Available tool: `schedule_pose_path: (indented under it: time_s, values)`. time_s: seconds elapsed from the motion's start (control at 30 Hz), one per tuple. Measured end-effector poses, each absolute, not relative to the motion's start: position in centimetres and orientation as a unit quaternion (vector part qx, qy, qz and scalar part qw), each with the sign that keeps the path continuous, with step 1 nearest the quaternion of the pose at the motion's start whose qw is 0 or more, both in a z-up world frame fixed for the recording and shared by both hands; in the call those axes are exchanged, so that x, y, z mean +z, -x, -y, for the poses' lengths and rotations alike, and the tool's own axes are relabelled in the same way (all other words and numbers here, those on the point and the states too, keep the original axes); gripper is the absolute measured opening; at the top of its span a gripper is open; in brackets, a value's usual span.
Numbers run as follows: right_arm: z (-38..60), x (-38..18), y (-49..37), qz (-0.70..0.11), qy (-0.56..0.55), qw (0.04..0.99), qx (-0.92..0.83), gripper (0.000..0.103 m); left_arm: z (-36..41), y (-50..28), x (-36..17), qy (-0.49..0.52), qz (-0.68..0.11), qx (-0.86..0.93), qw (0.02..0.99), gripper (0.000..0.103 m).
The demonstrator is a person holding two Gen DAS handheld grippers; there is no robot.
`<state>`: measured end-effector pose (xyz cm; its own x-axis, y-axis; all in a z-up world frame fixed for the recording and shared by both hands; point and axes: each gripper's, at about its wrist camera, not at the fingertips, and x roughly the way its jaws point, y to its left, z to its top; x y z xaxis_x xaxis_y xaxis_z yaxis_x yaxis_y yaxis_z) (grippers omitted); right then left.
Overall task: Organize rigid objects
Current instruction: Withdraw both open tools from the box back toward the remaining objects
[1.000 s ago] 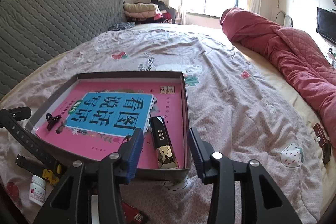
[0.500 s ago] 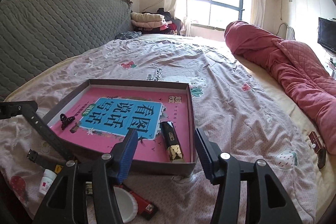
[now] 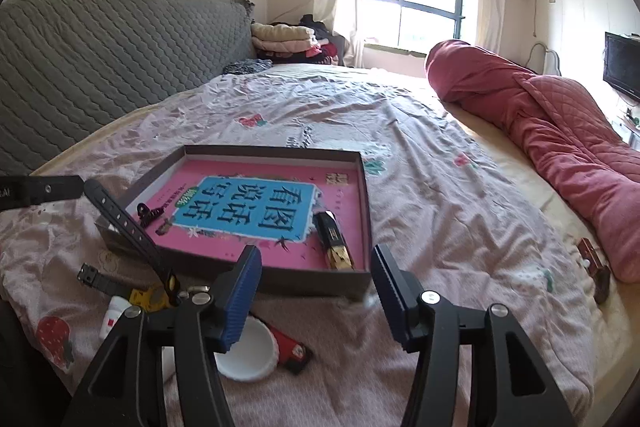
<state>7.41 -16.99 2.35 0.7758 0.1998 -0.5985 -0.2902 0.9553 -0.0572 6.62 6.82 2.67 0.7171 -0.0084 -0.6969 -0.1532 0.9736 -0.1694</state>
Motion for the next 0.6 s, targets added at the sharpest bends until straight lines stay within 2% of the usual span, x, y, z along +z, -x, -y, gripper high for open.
schedule_pose_path:
  time_s: [0.6]
  values:
    - [17.6, 2.8, -3.2, -0.314, 0.090, 0.935, 0.135, 0.058, -4.3, -4.2, 3.3, 0.088, -0.382, 0.015, 0.920, 0.070]
